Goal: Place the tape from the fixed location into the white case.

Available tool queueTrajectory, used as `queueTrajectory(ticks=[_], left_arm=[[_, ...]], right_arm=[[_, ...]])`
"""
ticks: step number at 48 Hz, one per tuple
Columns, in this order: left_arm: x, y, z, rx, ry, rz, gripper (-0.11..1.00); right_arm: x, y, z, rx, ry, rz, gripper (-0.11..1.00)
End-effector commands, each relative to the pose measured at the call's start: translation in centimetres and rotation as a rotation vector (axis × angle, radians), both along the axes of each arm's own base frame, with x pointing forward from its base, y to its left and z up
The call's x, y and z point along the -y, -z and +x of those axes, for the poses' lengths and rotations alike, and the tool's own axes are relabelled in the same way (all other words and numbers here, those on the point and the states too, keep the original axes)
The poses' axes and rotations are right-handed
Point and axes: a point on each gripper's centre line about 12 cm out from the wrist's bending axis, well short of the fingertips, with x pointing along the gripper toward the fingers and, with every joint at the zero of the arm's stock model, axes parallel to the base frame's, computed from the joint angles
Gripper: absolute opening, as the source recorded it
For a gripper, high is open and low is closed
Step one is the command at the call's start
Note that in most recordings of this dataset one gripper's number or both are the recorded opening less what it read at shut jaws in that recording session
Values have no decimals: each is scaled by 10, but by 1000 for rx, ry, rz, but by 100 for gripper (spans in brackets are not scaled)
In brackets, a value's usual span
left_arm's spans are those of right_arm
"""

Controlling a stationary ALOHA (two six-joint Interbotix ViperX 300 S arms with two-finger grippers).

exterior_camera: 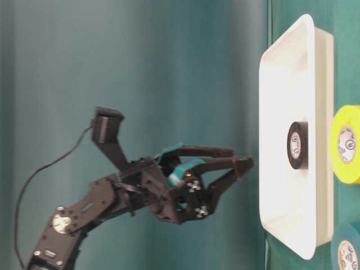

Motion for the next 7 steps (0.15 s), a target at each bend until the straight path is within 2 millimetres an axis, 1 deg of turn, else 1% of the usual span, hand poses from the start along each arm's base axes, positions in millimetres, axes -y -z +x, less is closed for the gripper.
queueTrajectory(ticks=[1, 7], left_arm=[[4, -33, 3, 73, 9, 24, 84], [7, -41, 6, 72, 19, 23, 84]], right_arm=[[0, -7, 3, 18, 0, 1, 0], [0, -7, 2, 18, 0, 0, 0]])
